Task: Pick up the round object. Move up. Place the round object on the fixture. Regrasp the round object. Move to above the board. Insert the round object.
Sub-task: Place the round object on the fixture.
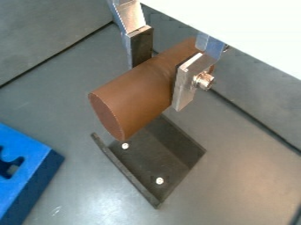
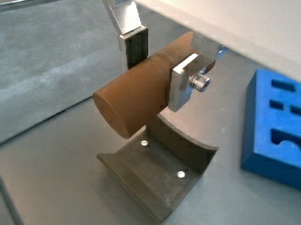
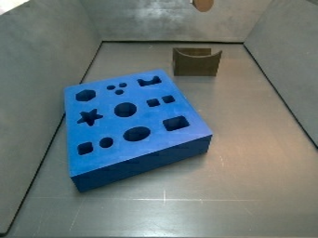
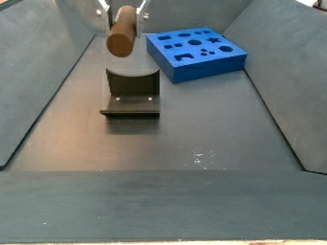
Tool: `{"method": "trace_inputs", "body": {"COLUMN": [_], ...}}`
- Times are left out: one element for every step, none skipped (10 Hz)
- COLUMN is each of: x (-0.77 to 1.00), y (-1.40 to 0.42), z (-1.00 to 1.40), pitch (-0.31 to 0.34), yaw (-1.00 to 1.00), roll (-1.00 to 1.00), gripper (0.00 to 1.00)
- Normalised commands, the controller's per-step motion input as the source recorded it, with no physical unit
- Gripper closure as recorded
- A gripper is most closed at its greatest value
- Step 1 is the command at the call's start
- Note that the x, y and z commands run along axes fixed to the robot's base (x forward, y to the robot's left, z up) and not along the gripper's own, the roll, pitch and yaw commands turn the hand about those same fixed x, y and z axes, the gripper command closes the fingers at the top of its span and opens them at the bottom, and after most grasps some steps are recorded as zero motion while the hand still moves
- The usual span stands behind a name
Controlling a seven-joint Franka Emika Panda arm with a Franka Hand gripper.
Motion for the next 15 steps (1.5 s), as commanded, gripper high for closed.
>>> {"method": "trace_inputs", "body": {"x": [0.0,0.03,0.06,0.07,0.09,0.1,0.09,0.09,0.09,0.09,0.09,0.09,0.08,0.12,0.13], "y": [0.06,0.05,0.05,0.05,0.06,0.06,0.06,0.06,0.06,0.06,0.06,0.05,0.05,0.08,0.09], "z": [-0.01,-0.01,-0.01,-0.01,-0.02,-0.02,-0.02,-0.01,-0.02,-0.01,-0.01,-0.01,-0.01,-1.0,-1.0], "pitch": [0.263,0.279,0.306,0.316,0.346,0.366,0.386,0.398,0.394,0.322,0.281,0.171,0.137,0.022,0.017], "yaw": [0.11,0.08,0.05,0.03,-0.02,-0.05,-0.09,-0.14,-0.15,-0.16,-0.17,-0.18,-0.18,-0.18,-0.17], "roll": [-1.0,-1.0,-1.0,-1.0,-1.0,-1.0,-1.0,-1.0,-0.95,-0.77,-0.65,-0.44,-0.38,-1.0,-1.0], "gripper": [1.0,1.0,1.0,1.0,1.0,1.0,1.0,1.0,1.0,1.0,1.0,1.0,1.0,1.0,1.0]}}
